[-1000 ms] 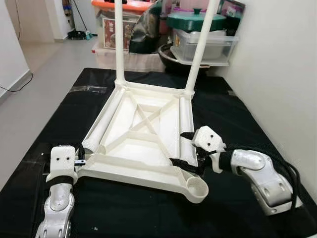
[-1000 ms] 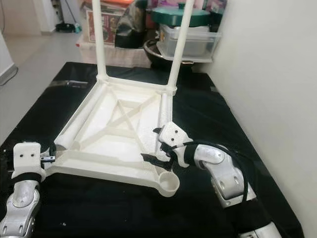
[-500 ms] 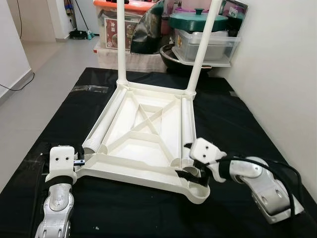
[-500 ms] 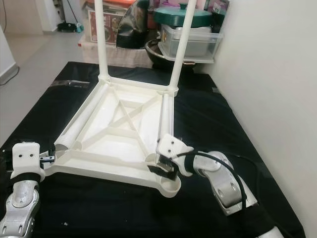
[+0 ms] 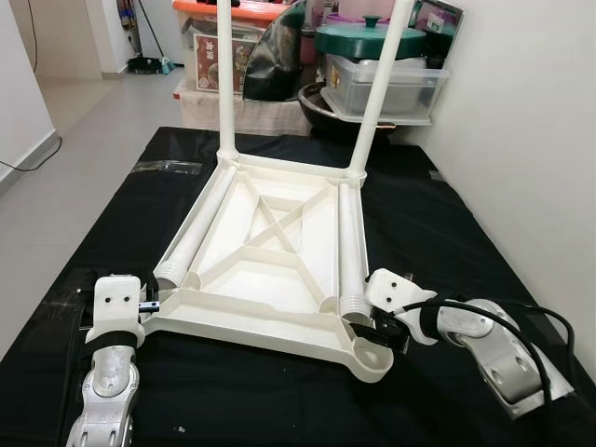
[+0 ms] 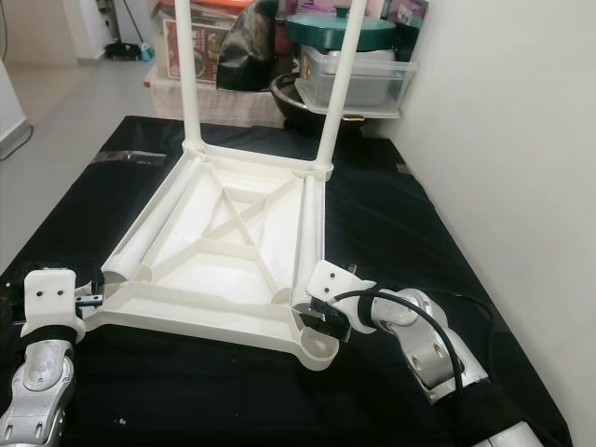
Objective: Building children table
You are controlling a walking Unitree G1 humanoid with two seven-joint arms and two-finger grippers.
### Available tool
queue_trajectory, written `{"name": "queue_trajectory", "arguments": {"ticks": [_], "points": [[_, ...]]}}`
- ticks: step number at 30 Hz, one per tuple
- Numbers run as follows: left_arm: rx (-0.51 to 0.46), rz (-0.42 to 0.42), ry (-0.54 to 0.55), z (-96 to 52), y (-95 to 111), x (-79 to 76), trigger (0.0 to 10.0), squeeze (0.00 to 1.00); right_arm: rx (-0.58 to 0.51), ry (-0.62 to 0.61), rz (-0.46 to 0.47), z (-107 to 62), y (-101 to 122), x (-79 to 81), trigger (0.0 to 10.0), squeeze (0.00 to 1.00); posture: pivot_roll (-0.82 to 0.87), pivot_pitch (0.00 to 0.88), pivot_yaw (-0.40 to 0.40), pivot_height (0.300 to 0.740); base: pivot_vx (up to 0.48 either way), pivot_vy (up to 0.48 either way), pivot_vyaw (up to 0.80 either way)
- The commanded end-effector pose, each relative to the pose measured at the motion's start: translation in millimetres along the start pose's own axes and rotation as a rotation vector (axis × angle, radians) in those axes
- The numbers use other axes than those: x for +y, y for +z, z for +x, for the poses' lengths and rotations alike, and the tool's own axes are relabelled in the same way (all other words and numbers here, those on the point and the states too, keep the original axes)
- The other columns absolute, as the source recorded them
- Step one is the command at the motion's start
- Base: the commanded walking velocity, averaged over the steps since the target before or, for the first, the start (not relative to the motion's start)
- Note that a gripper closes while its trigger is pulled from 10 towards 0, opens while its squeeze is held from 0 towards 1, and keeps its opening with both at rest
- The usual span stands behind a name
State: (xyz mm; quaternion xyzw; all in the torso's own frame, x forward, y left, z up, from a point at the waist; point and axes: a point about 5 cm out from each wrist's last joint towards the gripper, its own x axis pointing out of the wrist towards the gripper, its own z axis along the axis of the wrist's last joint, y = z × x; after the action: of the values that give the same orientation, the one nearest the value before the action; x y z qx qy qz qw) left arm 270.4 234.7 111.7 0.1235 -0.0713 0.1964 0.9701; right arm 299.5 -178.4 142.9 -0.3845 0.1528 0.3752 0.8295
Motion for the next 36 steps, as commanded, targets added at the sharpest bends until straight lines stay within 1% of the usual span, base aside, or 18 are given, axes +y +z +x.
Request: {"name": "queue_trajectory", "arguments": {"ticks": [1, 2, 6, 13, 17, 20, 23, 25, 36], "points": [[0.002, -0.011, 0.002, -0.2, -1, -1.6, 10.0, 0.00, 0.032, -0.054, 0.006, 2.3, -3, -5.9, 10.0, 0.00, 0.05, 0.000, -0.128, 0.740, 0.000, 0.000, 0.00], [0.002, -0.011, 0.001, -0.3, -1, -1.8, 10.0, 0.00, 0.024, -0.066, 0.019, 3.6, -1, -7.1, 10.0, 0.00, 0.05, 0.000, -0.128, 0.740, 0.000, 0.000, 0.00], [0.003, -0.011, 0.001, -0.5, -1, -2.1, 10.0, 0.00, 0.027, -0.071, 0.013, 4.6, -1, -8.2, 10.0, 0.00, 0.06, 0.000, -0.128, 0.740, 0.000, 0.000, 0.00], [0.004, -0.014, -0.001, -1.4, -2, -3.3, 10.0, 0.00, 0.061, -0.125, 0.001, 5.6, -6, -15.8, 10.0, 0.00, 0.06, 0.000, -0.130, 0.740, 0.000, 0.000, 0.00], [0.005, -0.014, -0.001, -1.5, -2, -3.5, 10.0, 0.00, 0.084, -0.110, -0.032, 3.7, -10, -16.9, 10.0, 0.00, 0.06, 0.000, -0.128, 0.740, 0.000, 0.000, 0.00], [0.005, -0.014, -0.001, -1.6, -2, -3.5, 10.0, 0.00, 0.090, -0.112, -0.036, 2.5, -12, -18.1, 10.0, 0.00, 0.05, 0.000, -0.129, 0.740, 0.000, 0.000, 0.00], [0.006, -0.015, -0.004, -1.5, -3, -3.8, 10.0, 0.00, 0.092, -0.143, -0.026, -2.9, -14, -27.5, 10.0, 0.00, 0.05, 0.000, -0.127, 0.740, 0.000, 0.000, 0.00], [0.006, -0.014, -0.006, -1.4, -3, -3.8, 10.0, 0.00, 0.086, -0.151, -0.017, -5.0, -13, -30.8, 10.0, 0.00, 0.05, 0.000, -0.125, 0.740, 0.000, 0.000, 0.00], [0.008, -0.015, -0.014, -1.4, -3, -4.7, 10.0, 0.00, 0.086, -0.160, -0.027, -5.1, -13, -32.1, 10.0, 0.00, 0.05, 0.000, -0.120, 0.740, 0.000, 0.000, 0.00]]}}
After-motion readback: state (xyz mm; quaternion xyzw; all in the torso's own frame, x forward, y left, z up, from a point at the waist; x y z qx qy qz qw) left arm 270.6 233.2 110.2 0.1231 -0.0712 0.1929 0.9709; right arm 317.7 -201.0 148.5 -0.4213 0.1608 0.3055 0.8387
